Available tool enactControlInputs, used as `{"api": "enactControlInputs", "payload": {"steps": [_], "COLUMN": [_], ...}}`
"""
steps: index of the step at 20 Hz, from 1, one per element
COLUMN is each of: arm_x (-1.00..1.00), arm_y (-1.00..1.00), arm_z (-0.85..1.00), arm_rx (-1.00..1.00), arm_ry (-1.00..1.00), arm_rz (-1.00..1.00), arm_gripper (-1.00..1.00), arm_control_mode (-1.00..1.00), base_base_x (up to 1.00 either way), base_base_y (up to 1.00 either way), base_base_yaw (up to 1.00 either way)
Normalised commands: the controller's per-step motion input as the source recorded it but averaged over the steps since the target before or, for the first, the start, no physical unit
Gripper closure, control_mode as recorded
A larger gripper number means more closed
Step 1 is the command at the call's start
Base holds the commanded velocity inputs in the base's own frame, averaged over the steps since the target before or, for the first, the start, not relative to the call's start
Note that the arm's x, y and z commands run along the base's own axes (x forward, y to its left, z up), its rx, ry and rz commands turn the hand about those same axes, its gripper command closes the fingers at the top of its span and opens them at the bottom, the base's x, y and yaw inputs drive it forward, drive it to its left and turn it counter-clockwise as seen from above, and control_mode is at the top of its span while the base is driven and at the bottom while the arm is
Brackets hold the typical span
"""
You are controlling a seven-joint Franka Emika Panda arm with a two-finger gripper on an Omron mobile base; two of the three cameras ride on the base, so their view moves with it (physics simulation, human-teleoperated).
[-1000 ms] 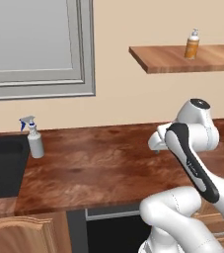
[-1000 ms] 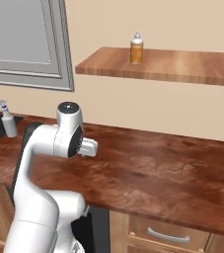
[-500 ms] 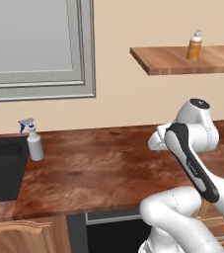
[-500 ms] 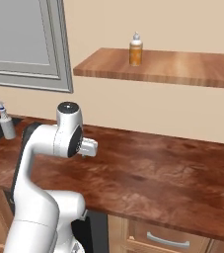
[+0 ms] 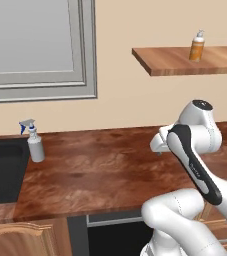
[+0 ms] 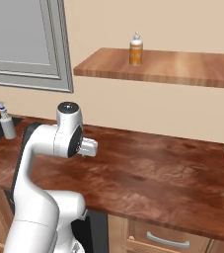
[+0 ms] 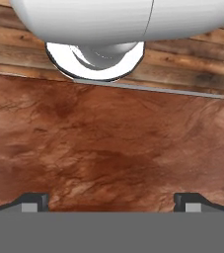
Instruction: Locate and retrieve the soap dispenser and spray from the cabinet. Place them next to the sink.
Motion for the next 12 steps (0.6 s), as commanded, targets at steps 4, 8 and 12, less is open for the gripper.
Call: {"api": "enactControlInputs", "payload": {"steps": [4, 8, 12], "arm_x": [0.00, -0.14, -0.10], "arm_y": [0.00, -0.09, -0.08], "arm_z": [0.00, 0.15, 0.58], "arm_rx": [0.00, 0.00, -0.03], "arm_ry": [0.00, -0.08, -0.17], "arm_rz": [0.00, -0.04, -0.05], "arm_gripper": [-1.00, -1.00, -1.00], "arm_control_mode": [1.00, -1.00, -1.00], "base_base_x": [0.00, 0.00, 0.00], "base_base_y": [0.00, 0.00, 0.00], "base_base_yaw": [0.00, 0.00, 0.00]}}
